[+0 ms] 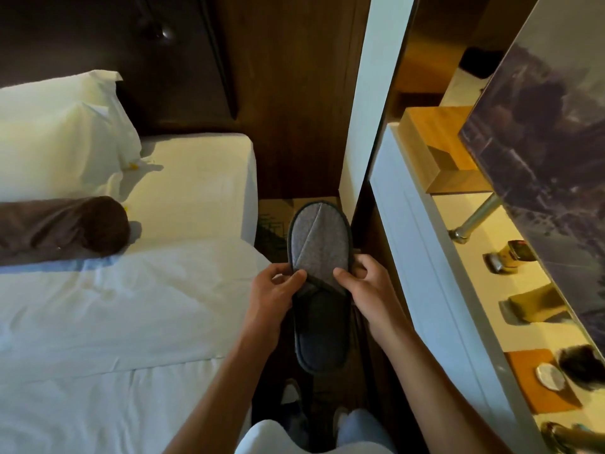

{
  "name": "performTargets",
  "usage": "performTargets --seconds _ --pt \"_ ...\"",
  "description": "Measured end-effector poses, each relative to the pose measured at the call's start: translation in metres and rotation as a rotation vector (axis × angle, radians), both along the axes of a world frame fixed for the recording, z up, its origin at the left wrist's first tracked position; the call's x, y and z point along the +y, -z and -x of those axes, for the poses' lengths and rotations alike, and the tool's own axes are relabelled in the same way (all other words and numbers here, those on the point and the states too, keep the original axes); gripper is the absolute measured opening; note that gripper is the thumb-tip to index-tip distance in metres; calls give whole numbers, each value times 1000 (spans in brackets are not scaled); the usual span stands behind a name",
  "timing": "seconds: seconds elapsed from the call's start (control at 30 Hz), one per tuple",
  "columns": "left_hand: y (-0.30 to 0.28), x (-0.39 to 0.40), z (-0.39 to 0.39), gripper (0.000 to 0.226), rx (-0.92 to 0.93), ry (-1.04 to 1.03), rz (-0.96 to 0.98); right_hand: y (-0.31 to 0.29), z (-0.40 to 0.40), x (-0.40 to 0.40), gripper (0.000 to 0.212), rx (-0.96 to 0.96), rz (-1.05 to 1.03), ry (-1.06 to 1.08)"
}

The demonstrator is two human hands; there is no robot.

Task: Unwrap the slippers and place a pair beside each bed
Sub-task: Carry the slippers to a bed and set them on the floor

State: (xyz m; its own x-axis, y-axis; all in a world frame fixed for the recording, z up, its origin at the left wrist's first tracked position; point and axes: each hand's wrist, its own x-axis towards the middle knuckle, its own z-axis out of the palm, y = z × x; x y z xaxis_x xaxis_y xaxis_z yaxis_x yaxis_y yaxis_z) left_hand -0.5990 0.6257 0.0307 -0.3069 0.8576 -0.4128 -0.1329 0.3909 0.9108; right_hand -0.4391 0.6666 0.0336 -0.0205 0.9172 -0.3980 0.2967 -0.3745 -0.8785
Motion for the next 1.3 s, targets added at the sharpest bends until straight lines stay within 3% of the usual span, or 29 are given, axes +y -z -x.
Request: performTargets --seconds 0.33,0.53,0.63,0.7,0.77,0.87,1.0,1.2,1.3 --pt "60 81 -11 24 28 -63 99 52 -7 84 62 -59 97 -47" --pt "154 123 -20 21 -4 -76 135 147 -11 123 65 -105 124 -52" --pt "228 140 -22 29 -12 -71 169 229 -11 142 73 -116 133 -40" --pt "287 151 -21 31 -20 -79 192 287 -9 153 64 -124 132 -54" --pt "351 159 -20 26 -31 -92 217 349 -9 162 56 -145 148 -75" --pt "445 169 -21 18 -42 -122 243 444 -7 174 62 -181 169 -101" --pt "575 182 -28 17 -69 -168 276 561 -11 194 28 -210 180 -195" --pt "741 196 -37 17 -124 -240 246 717 -15 213 28 -190 106 -237" --pt "796 194 -41 6 -187 -269 206 772 -20 209 16 -175 58 -206"
